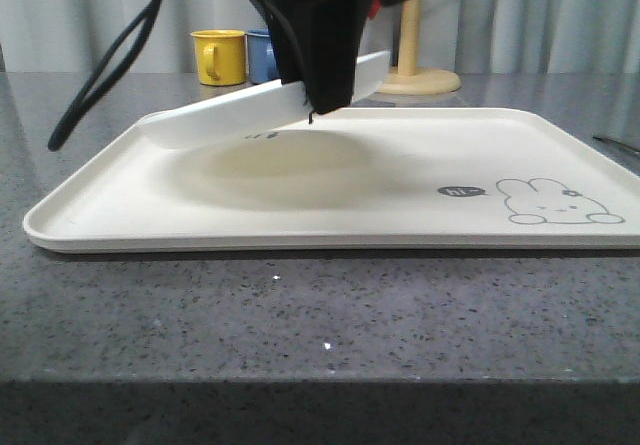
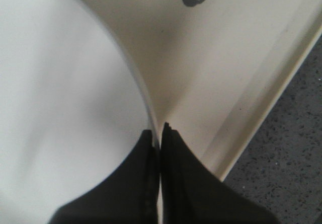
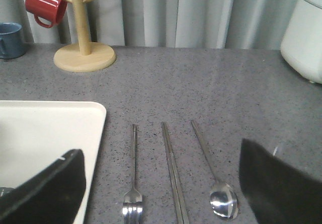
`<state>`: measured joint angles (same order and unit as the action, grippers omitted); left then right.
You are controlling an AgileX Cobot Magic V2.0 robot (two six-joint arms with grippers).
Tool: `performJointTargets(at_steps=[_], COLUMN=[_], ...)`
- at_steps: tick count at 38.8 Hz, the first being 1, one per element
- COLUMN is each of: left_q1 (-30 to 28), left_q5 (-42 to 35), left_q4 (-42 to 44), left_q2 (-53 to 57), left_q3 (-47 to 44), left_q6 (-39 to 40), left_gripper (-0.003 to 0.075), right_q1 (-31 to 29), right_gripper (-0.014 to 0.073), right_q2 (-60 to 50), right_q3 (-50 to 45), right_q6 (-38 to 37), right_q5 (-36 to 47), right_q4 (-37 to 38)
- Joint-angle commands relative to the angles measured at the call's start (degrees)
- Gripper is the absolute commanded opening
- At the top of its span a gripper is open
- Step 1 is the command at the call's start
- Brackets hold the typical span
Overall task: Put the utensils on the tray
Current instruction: 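Lower the white plate onto the tray and open the left gripper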
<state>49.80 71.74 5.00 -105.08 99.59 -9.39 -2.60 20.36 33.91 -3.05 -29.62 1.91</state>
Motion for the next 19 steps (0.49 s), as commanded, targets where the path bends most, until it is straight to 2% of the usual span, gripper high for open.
performJointTargets(at_steps=[1, 19], left_q1=[0.3, 0.2], left_q5=[0.4, 0.4], left_q4=[0.1, -1.0], left_q2=[1.5, -1.2], left_q3=[2.0, 0.6], left_q6=[0.8, 1.2], left_gripper=[-0.0018, -0.0017], right_q1=[-0.2, -0.2], right_gripper=[0.0640, 0.0640], right_q2=[0.9, 0.9], right_q3=[2.2, 2.2], right_q6=[0.3, 0.3], right_q5=[4.0, 4.0], right_q4=[0.8, 0.8])
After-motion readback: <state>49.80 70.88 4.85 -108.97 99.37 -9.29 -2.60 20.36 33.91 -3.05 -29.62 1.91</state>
